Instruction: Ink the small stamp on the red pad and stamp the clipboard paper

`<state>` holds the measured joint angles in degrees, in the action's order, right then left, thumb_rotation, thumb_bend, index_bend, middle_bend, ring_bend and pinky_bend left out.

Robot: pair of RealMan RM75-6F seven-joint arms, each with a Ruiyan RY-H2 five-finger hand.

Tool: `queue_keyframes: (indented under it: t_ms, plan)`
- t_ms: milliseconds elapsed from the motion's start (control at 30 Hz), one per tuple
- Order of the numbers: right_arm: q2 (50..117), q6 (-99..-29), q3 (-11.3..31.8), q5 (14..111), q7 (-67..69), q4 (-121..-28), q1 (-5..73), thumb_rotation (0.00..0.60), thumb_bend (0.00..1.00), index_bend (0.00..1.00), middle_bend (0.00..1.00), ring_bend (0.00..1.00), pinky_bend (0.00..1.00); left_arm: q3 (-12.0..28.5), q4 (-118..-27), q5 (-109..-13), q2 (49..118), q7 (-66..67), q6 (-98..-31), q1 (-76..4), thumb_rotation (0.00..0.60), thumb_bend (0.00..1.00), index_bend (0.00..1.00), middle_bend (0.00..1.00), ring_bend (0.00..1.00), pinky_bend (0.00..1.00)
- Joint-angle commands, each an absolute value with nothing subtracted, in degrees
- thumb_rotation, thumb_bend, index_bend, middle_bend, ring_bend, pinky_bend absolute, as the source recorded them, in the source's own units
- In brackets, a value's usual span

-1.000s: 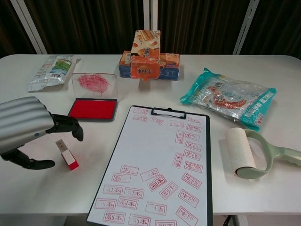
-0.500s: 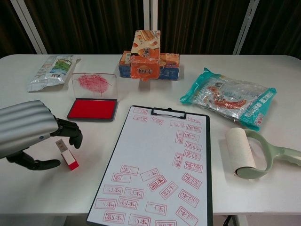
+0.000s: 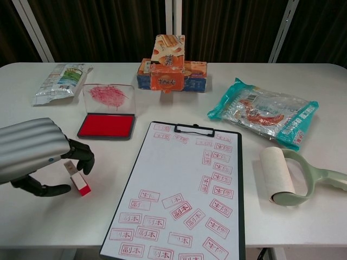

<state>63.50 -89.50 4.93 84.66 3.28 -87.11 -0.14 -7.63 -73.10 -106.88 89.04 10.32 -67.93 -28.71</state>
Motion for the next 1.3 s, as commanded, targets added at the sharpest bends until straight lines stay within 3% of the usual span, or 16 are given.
queue_keyframes:
  t_ms: [33,633,1133,1300]
  plan:
    - [63.5,-89.7,4.9,84.9,3.2,-87.1,-0.2,0.6,0.23,0.0,0.0,0.0,0.0,-7.7,-73.1,-106.7,89.2,10.4,-67.9,-28.8,0.6,0.26,0.47,0.49,0.93,1.0]
    - [63.5,-89.8,4.8,85.0,3.6,-86.9,-0.4,0.6,0.23,0.0,0.0,0.0,0.0,-7.9,-73.0,-105.7,89.3,10.4,-68.2,-29.7,0.6,0.31,0.5,0.53,0.93,1.0]
    - [63.7,-89.0,4.5,84.9,3.3,-86.8,-0.3,0.6,0.23,0.0,0.0,0.0,0.0,-7.9,-72.0,-104.7,90.1,8.8,-69.2,-29.5,0.6,0.33,0.61,0.63,0.94,1.0]
    - [63.7,-88.8,4.4,84.9,3.3,-86.7,-0.3,0.6,0.23,0.0,0.0,0.0,0.0,-7.1,-76.6,-100.1,89.2,2.7,-67.2,-29.2,0.6,0.35,0.65,0.67,0.96,1.0]
